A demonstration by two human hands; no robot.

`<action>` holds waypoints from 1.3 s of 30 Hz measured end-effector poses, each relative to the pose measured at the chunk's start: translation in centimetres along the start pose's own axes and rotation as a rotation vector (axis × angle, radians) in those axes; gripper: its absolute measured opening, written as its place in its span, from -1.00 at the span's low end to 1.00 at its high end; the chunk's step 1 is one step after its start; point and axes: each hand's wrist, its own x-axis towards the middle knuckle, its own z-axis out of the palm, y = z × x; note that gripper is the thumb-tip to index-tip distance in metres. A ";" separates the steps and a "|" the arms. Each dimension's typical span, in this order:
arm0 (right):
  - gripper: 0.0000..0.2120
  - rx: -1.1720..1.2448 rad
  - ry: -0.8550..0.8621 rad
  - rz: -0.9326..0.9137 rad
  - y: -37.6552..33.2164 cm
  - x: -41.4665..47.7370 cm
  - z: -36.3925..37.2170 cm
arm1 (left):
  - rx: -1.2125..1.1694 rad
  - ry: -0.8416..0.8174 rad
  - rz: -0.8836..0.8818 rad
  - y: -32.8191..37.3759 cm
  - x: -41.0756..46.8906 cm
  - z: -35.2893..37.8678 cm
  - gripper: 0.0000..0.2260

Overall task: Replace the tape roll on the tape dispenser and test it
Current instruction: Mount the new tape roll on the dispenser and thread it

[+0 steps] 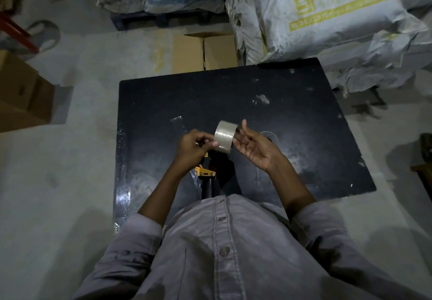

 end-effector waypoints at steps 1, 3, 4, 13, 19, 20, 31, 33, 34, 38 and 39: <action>-0.62 -0.065 -0.004 -0.019 0.1 -0.1 0.2 | -0.037 -0.005 -0.028 -0.3 0.0 0.2 -0.83; -0.55 -0.219 -0.016 -0.071 0.6 -0.2 0.6 | -0.106 -0.019 -0.076 -0.9 0.0 0.6 -0.83; -0.52 -0.310 -0.019 -0.104 1.0 -0.2 0.9 | -0.127 -0.020 -0.089 -1.1 0.0 0.7 -0.84; -0.79 -1.444 0.063 -0.907 3.8 0.7 0.4 | -0.200 -0.004 -0.085 -1.3 0.3 0.3 -0.62; -0.65 -1.824 -0.182 -1.265 3.5 0.7 -0.7 | -0.350 -0.038 -0.309 -0.5 1.3 0.2 -0.35; -0.66 -1.833 -0.181 -1.282 3.5 0.8 -0.8 | -0.343 -0.017 -0.317 -0.6 1.4 0.4 -0.39; -0.39 -0.676 0.331 -0.170 4.7 0.7 1.5 | -0.780 0.060 -0.580 -0.1 1.6 3.4 -0.54; -0.39 -0.619 0.311 -0.118 4.9 0.6 1.8 | -0.734 0.076 -0.570 0.2 1.4 4.0 -0.56; -0.41 -0.604 0.317 -0.112 4.9 0.5 1.8 | -0.705 0.079 -0.566 0.2 1.3 4.3 -0.60; -0.47 -0.598 0.352 -0.097 4.4 0.9 1.4 | -0.600 0.090 -0.564 0.0 1.2 4.8 -0.70; -0.50 -0.603 0.369 -0.097 4.2 1.1 1.3 | -0.578 0.086 -0.568 -0.2 1.2 4.8 -0.63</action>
